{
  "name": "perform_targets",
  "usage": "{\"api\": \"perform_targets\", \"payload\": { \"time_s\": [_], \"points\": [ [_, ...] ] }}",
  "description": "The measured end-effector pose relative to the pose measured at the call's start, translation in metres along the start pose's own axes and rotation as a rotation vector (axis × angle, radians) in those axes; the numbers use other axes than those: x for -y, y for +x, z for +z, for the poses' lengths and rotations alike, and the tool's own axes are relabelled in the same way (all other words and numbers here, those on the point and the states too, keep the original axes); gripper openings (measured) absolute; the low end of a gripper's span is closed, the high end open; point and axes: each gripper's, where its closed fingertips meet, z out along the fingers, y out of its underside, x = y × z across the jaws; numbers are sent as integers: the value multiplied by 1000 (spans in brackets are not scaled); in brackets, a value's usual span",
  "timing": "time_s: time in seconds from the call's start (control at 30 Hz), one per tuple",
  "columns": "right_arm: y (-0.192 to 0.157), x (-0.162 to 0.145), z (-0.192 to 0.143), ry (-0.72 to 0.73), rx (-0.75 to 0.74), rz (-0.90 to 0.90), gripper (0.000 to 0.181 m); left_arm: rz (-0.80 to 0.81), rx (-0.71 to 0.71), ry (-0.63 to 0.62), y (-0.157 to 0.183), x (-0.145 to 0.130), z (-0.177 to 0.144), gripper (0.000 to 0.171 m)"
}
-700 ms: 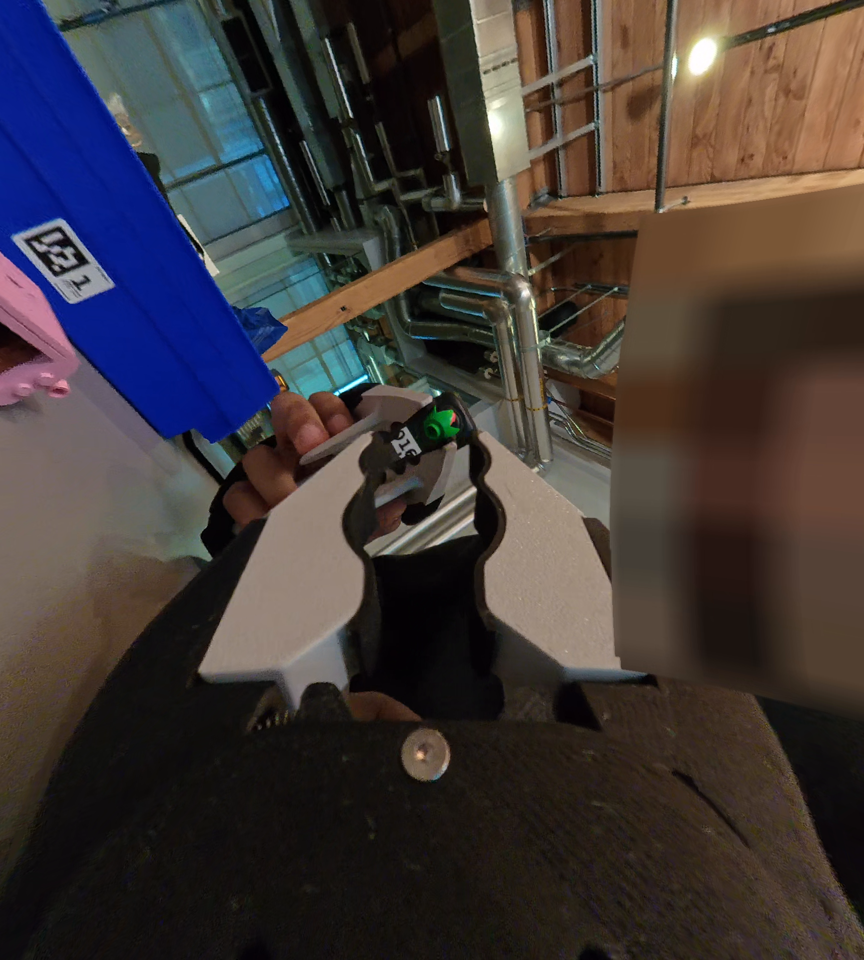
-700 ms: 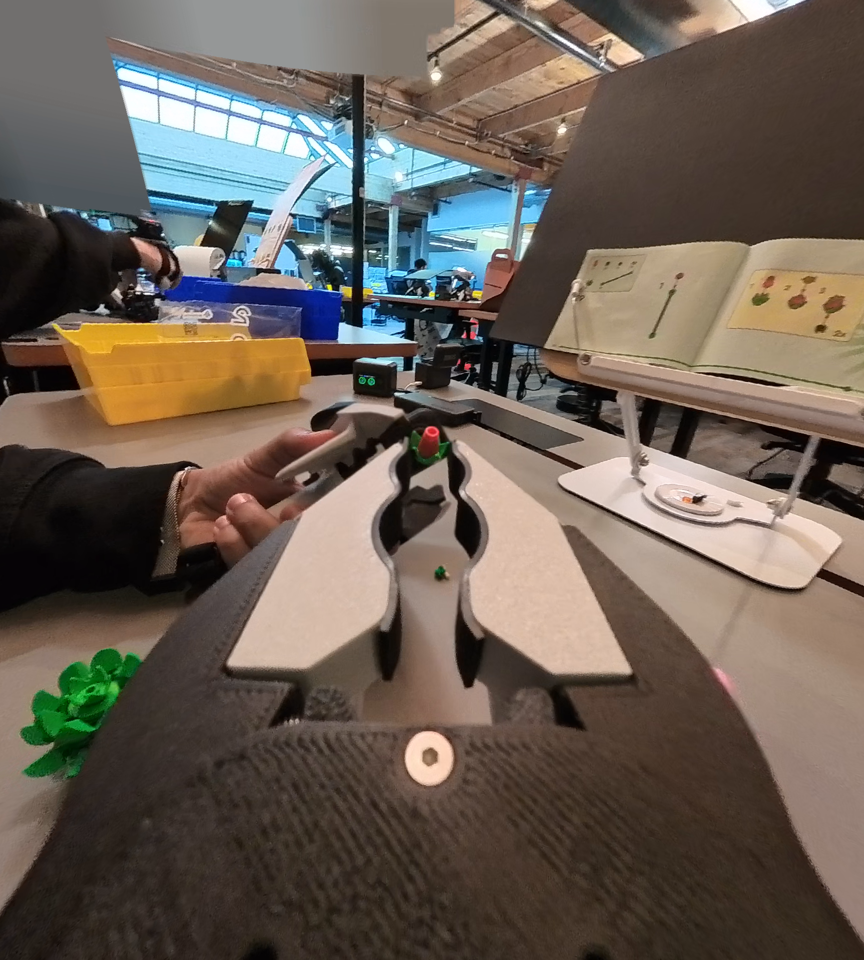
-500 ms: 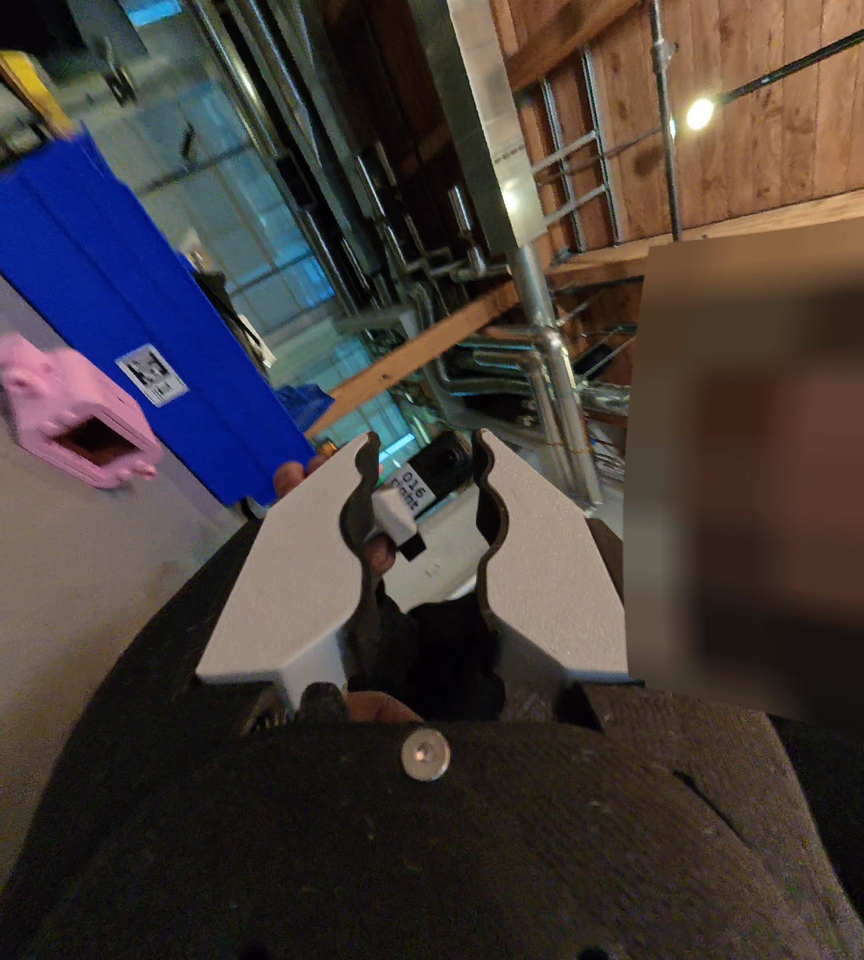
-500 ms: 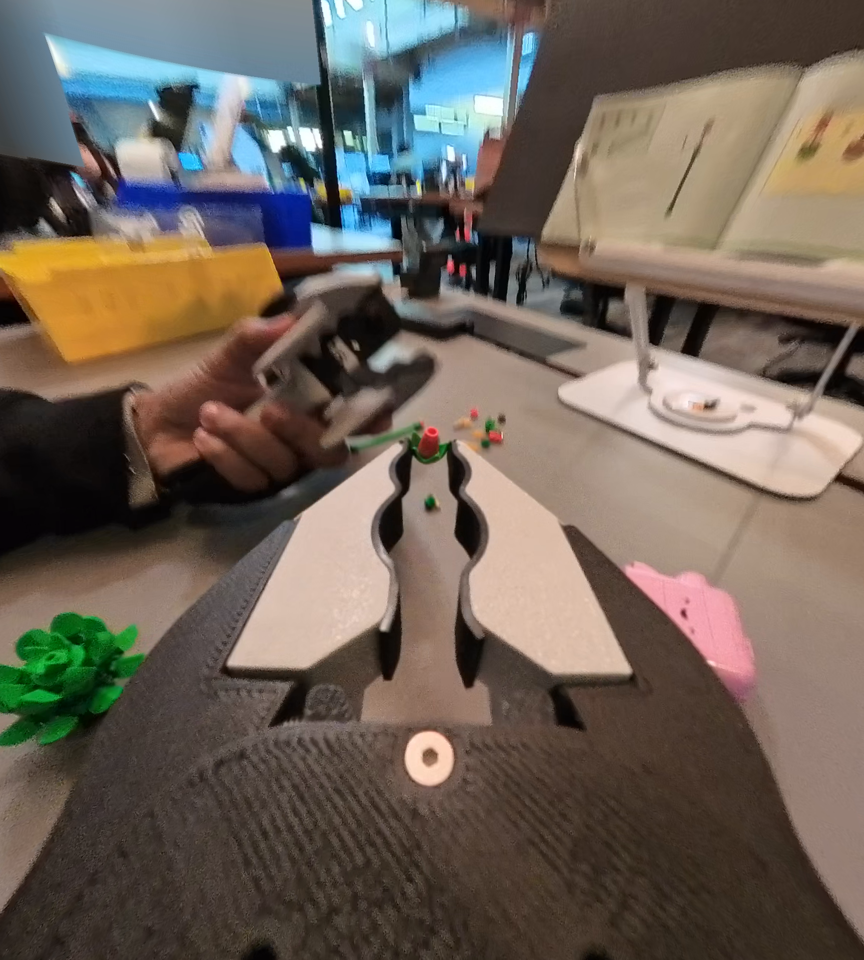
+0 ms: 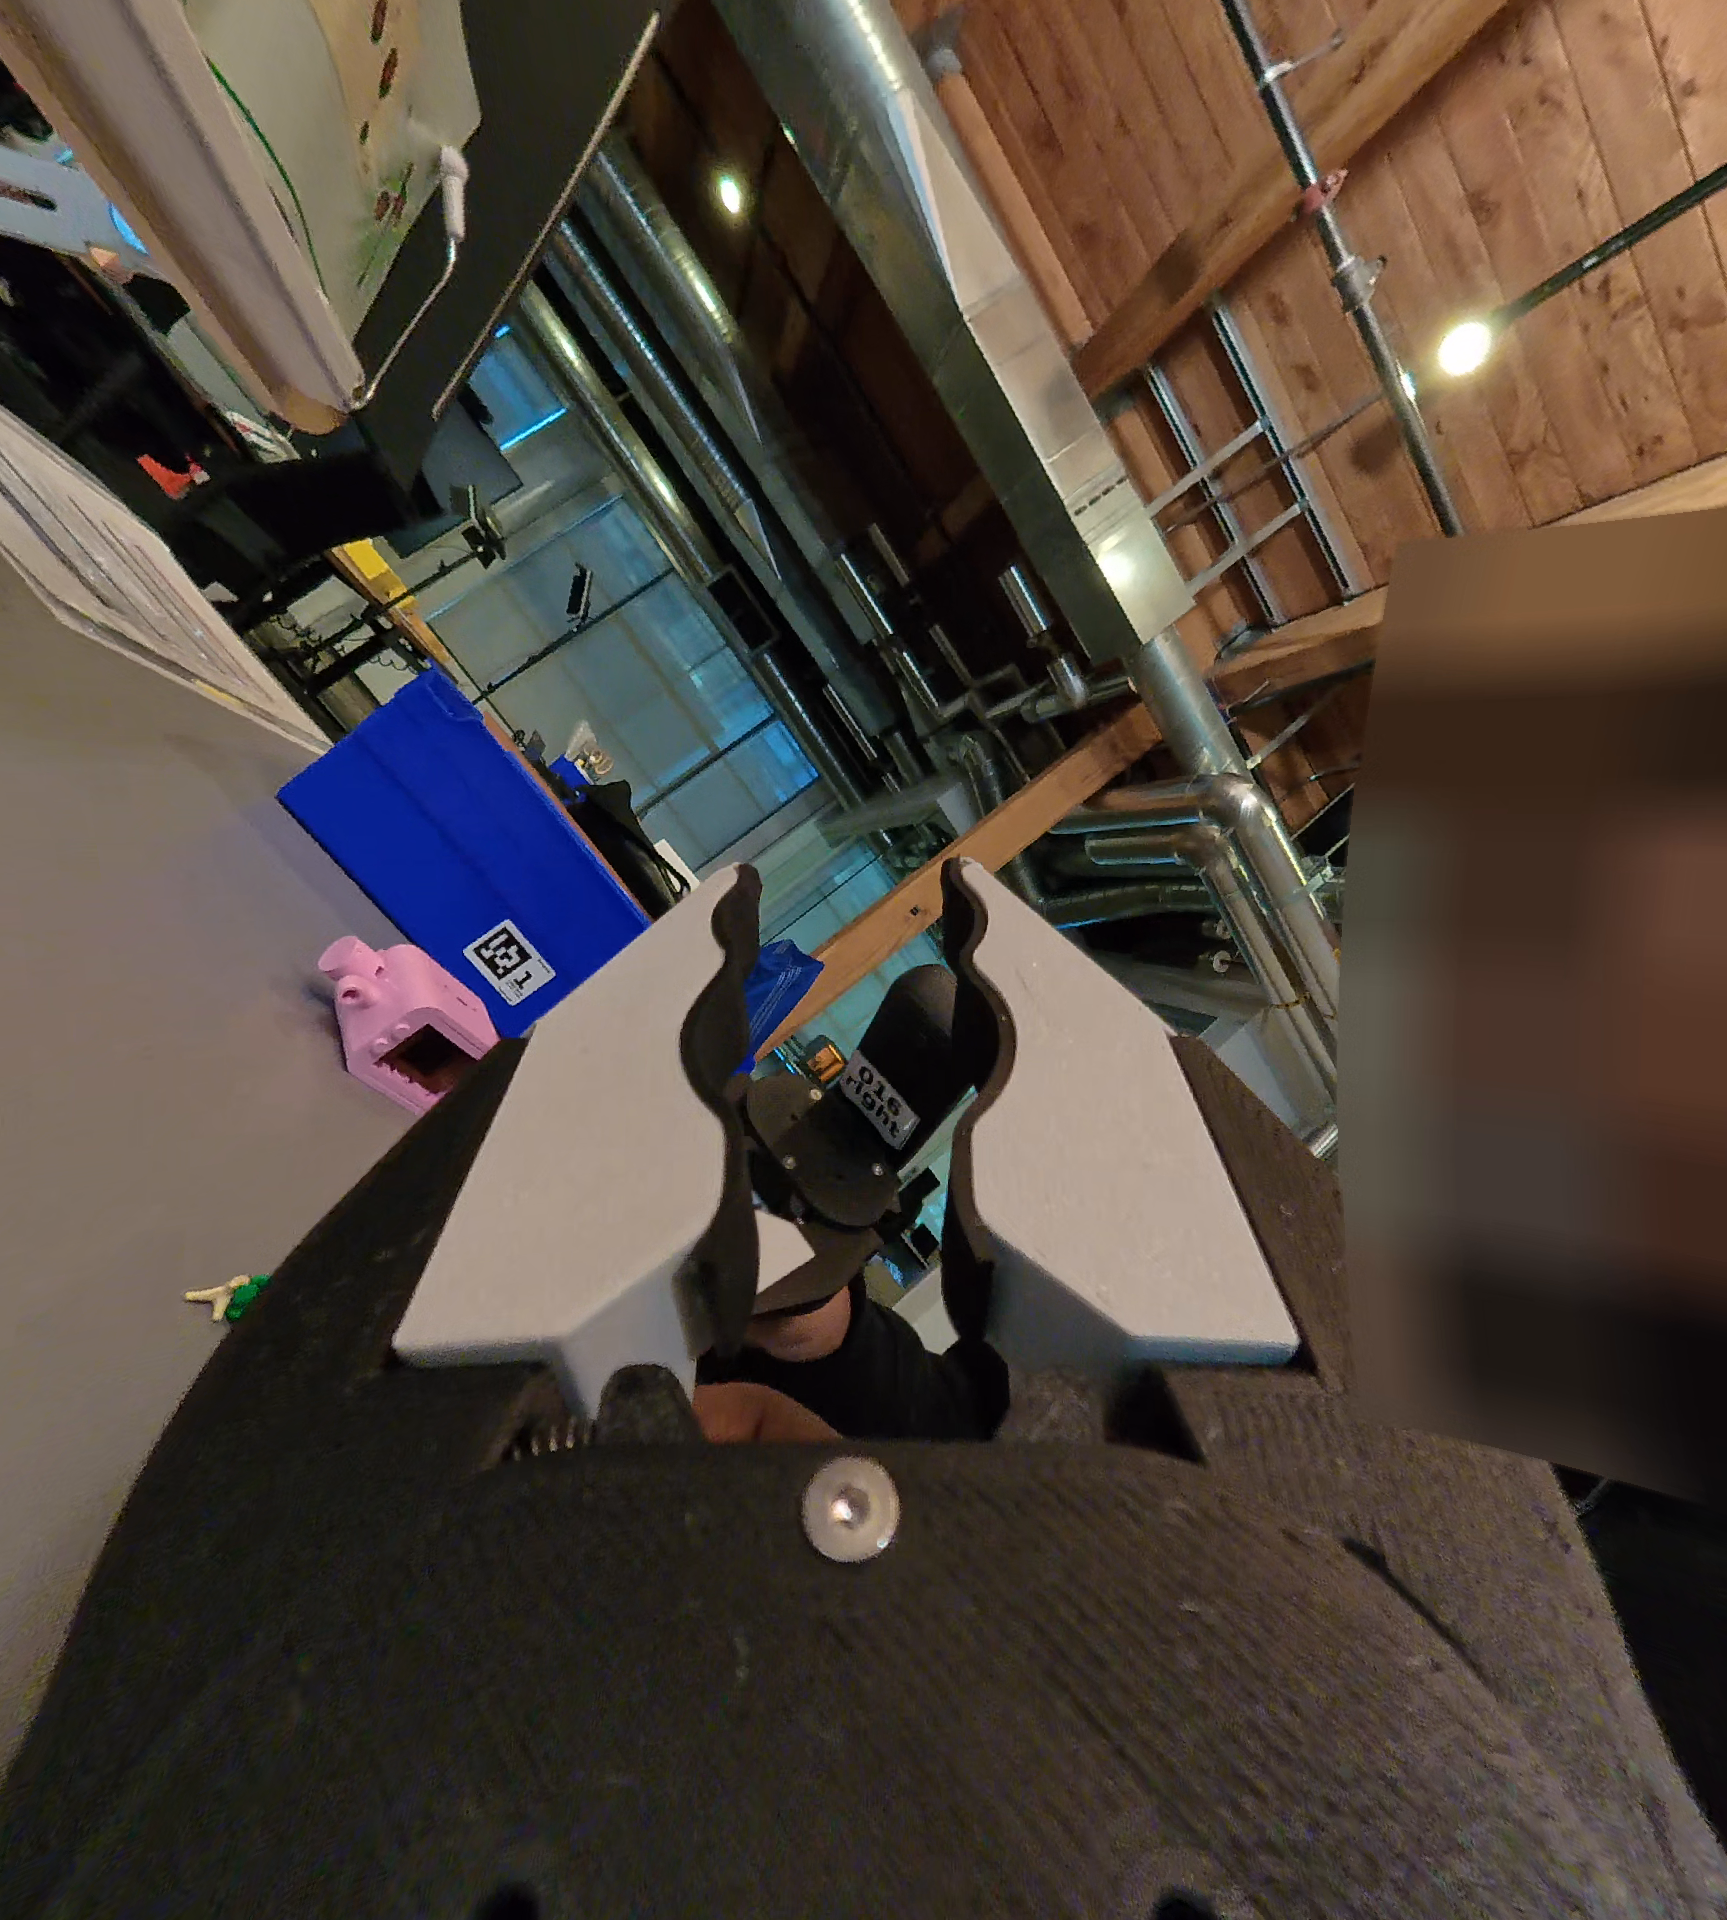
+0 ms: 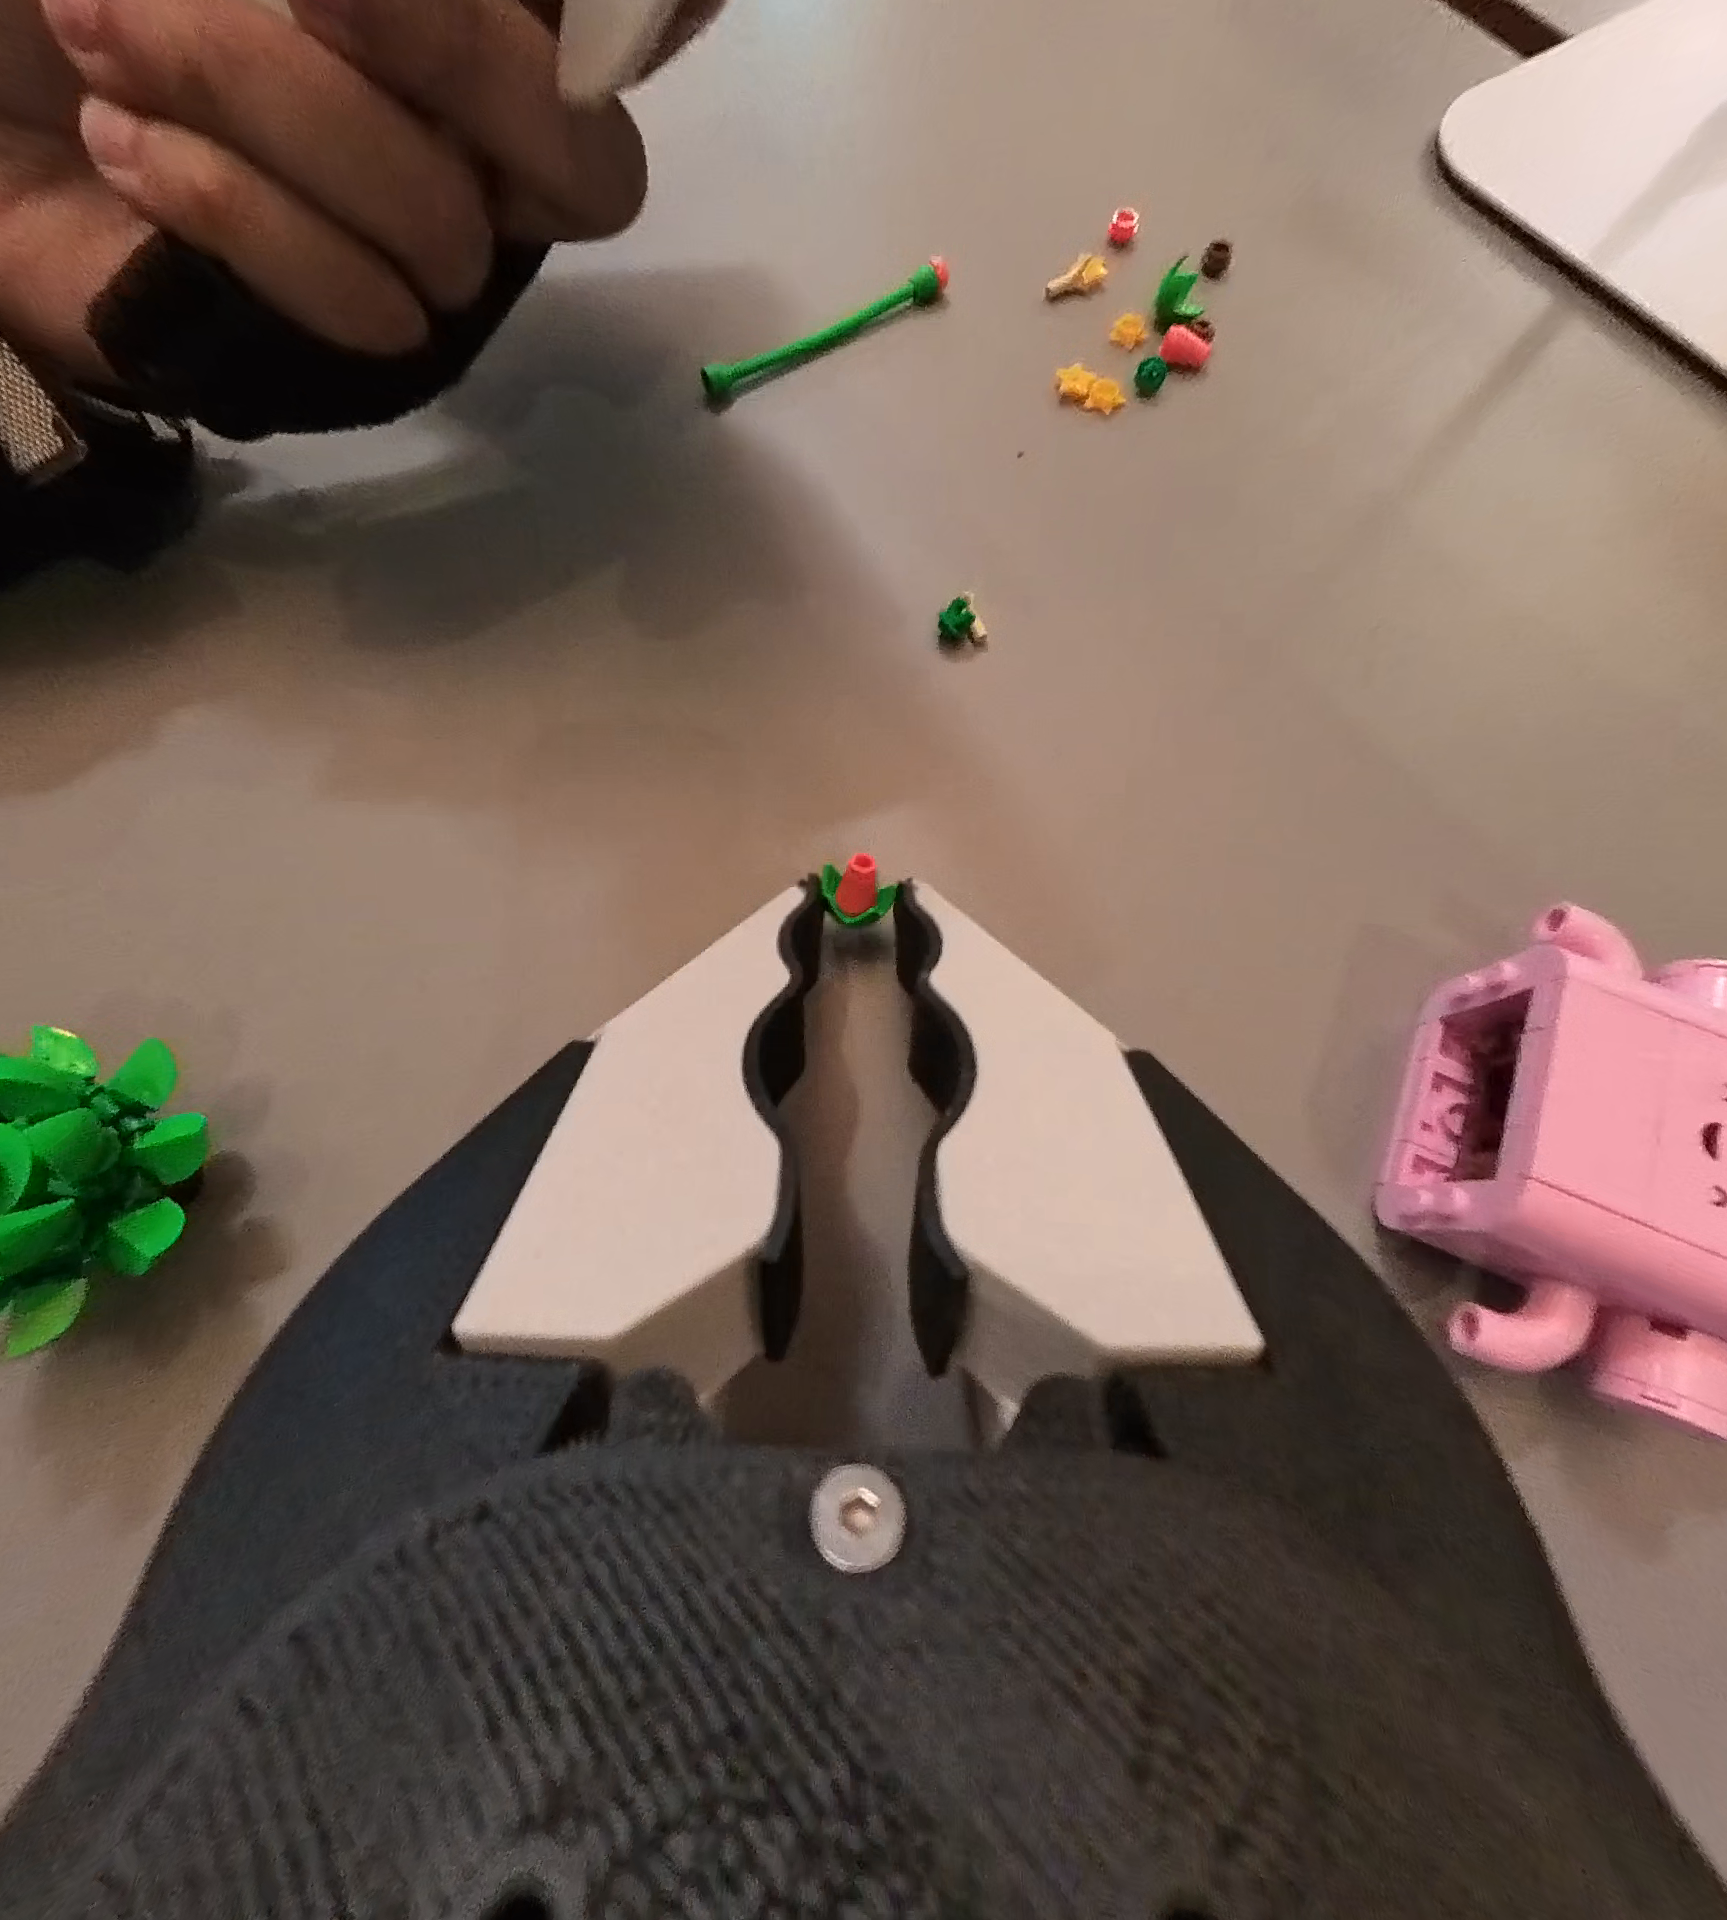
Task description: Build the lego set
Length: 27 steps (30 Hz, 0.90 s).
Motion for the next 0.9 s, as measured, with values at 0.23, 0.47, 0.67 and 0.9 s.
{"api": "perform_targets", "payload": {
  "time_s": [0.23, 0.47, 0.67, 0.9],
  "points": [
    [-4, -4, 3, -30, 6, -29, 13, -11, 10, -24, -5, -6, 2, 36],
    [-4, -6, 2, -37, 0, -43, 13, 103, 56, 44, 7, 20, -16, 27],
    [-3, -8, 0, -39, 32, -7, 15, 280, 184, 121, 7, 43, -38, 6],
    [-4, -8, -1, -39, 35, -15, 17, 373, 334, 11, -13, 29, -32, 15]
  ]
}}
